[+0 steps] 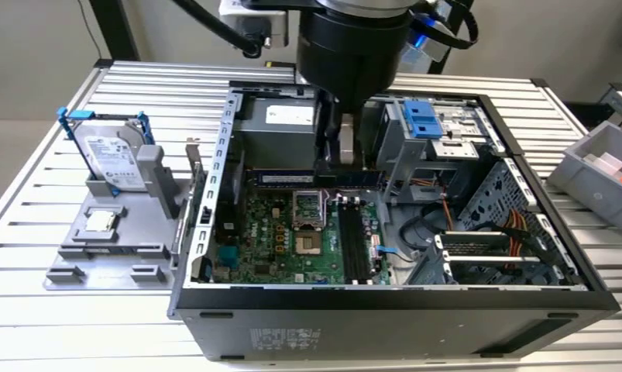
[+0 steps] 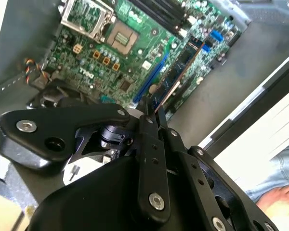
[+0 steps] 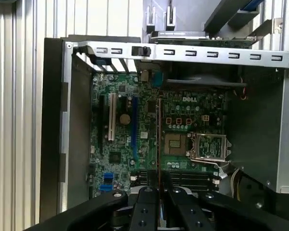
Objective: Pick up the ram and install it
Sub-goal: 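Pick up the ram and move it above insertion slot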
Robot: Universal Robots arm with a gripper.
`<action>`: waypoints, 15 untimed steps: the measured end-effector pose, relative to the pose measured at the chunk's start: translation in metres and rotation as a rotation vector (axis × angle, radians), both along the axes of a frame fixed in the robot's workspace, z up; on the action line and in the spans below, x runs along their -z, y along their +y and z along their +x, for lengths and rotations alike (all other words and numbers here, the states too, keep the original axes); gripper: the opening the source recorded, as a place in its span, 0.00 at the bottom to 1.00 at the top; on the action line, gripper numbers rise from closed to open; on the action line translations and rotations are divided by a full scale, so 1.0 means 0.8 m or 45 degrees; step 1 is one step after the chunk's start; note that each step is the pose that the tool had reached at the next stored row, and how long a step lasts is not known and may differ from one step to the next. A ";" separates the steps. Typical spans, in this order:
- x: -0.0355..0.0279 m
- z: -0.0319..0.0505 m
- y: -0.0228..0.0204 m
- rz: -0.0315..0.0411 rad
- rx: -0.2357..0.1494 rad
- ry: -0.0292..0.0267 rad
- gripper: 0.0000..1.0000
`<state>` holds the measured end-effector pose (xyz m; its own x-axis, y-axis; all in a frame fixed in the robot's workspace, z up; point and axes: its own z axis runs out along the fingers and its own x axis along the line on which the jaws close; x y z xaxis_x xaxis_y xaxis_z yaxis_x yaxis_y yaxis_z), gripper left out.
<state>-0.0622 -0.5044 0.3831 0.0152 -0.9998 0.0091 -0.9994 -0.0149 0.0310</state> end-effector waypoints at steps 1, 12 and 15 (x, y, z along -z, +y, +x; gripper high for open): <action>0.0000 0.004 0.0009 -0.0001 0.000 0.0000 0.00; 0.0000 0.035 0.0152 0.0000 0.000 0.0000 0.00; 0.0000 0.042 0.0189 0.0000 0.000 -0.0001 0.00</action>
<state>-0.0287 -0.4893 0.3831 0.0152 -0.9998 0.0091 -0.9994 -0.0149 0.0309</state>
